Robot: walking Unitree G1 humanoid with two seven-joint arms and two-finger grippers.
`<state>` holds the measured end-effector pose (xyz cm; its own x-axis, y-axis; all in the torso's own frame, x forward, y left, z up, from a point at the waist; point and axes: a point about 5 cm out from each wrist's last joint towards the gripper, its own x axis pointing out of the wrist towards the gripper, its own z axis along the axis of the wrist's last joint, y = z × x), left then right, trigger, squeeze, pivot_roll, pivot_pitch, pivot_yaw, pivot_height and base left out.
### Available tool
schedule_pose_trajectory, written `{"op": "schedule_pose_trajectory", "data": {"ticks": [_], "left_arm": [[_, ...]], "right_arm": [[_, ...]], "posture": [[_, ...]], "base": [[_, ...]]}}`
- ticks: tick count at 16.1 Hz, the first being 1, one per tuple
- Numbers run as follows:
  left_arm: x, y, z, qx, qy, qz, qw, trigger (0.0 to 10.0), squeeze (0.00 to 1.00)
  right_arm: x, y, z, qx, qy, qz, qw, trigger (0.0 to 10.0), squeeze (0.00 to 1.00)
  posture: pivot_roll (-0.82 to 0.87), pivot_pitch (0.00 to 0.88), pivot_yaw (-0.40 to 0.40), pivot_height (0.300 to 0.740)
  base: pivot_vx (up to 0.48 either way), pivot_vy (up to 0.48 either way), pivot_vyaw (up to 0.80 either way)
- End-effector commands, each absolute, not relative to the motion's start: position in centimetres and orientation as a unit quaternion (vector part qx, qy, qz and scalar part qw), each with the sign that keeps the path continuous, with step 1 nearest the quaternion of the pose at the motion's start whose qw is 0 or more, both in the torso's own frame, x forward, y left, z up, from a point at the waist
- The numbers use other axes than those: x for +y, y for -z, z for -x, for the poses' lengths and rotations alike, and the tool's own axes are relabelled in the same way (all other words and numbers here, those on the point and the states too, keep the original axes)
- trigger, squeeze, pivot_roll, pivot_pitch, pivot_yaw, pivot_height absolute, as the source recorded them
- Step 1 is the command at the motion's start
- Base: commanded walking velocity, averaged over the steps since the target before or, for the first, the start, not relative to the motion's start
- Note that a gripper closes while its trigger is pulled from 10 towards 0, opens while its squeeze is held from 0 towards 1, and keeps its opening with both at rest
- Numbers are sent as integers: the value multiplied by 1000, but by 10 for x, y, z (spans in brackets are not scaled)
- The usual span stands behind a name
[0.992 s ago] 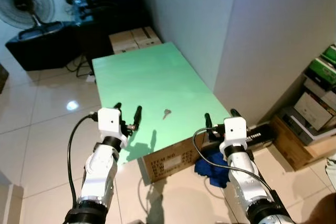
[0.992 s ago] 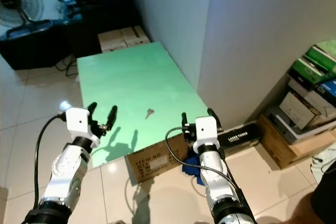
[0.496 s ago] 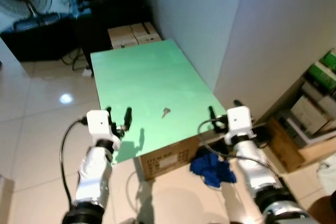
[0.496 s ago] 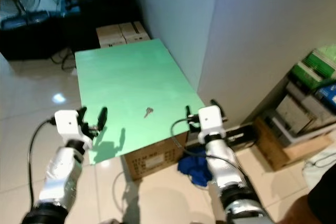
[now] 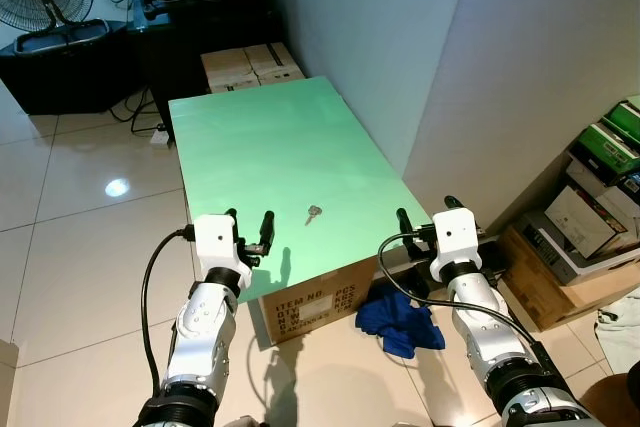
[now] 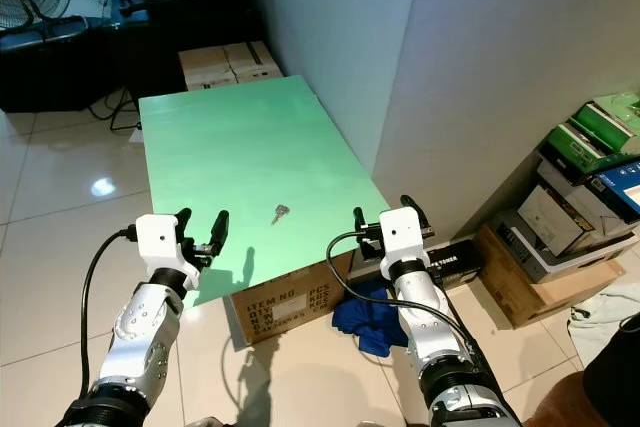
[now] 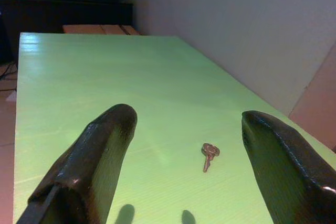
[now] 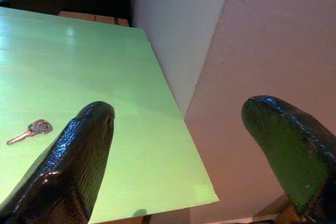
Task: Hang keys on a hook
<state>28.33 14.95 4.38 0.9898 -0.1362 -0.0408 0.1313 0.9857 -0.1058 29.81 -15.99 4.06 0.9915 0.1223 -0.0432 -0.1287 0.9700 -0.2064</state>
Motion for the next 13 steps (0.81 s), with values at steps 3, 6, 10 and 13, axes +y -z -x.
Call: {"op": "schedule_pose_trajectory", "data": {"ticks": [3,6,10,13], "left_arm": [[146,-41,-283,28,73,58,995,10000,0],[144,-41,-282,22,70,54,996,10000,0],[145,-41,-282,20,71,54,996,10000,0],[144,-40,-282,22,71,56,996,10000,0]], "right_arm": [[-166,-35,-295,33,-53,102,993,10000,0],[-168,-31,-292,36,-37,78,996,10000,0],[-167,-32,-293,35,-25,77,996,10000,0],[-163,-30,-293,38,-33,80,996,10000,0]], "posture": [[-159,0,33,740],[-152,0,34,740],[-144,0,41,740],[-139,0,44,740]], "base": [[0,0,0],[469,0,0],[466,0,0],[464,0,0]]}}
